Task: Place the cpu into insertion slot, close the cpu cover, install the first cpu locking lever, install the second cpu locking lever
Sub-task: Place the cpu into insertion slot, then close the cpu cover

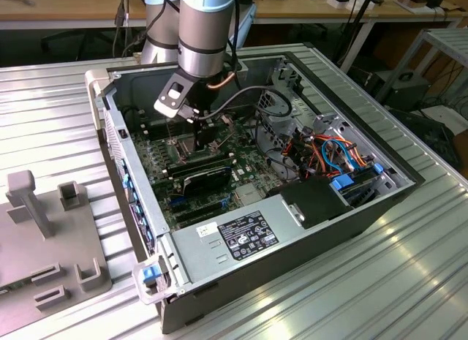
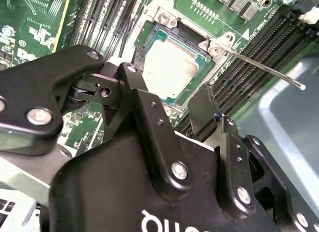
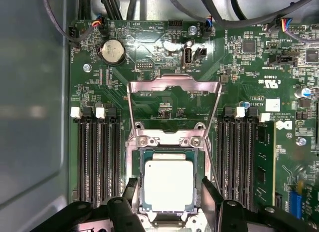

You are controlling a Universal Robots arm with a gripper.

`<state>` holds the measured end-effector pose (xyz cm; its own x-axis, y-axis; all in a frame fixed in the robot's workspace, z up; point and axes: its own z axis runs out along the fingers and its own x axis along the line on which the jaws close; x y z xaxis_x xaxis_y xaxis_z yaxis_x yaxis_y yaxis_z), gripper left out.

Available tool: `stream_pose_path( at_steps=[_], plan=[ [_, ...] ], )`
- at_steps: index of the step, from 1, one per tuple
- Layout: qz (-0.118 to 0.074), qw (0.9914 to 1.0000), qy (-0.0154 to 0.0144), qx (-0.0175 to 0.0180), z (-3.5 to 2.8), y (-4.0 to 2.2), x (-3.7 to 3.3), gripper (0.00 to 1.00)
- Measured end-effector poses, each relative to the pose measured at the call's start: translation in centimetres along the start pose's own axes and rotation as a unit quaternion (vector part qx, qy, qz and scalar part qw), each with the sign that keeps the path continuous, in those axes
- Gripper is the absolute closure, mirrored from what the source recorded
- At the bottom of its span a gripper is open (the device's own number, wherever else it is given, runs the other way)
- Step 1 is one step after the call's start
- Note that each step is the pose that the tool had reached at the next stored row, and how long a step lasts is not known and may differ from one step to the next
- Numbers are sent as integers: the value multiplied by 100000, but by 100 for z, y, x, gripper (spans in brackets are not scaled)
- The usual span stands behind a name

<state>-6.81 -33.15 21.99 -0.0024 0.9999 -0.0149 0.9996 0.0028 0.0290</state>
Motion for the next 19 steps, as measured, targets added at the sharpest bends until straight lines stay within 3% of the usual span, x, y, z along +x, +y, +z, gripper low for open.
stream_pose_path(
  at_steps=[1,2,3,5,19],
  plan=[
    [0,100000,-3,74,-15,1,0,38],
    [-8,99998,0,615,-81,16,-1,40],
    [-11,99996,2,900,-102,23,-1,52],
    [-11,99995,1,1031,-107,25,-2,88],
    [-14,99993,0,1155,-107,26,-2,89]
  ],
)
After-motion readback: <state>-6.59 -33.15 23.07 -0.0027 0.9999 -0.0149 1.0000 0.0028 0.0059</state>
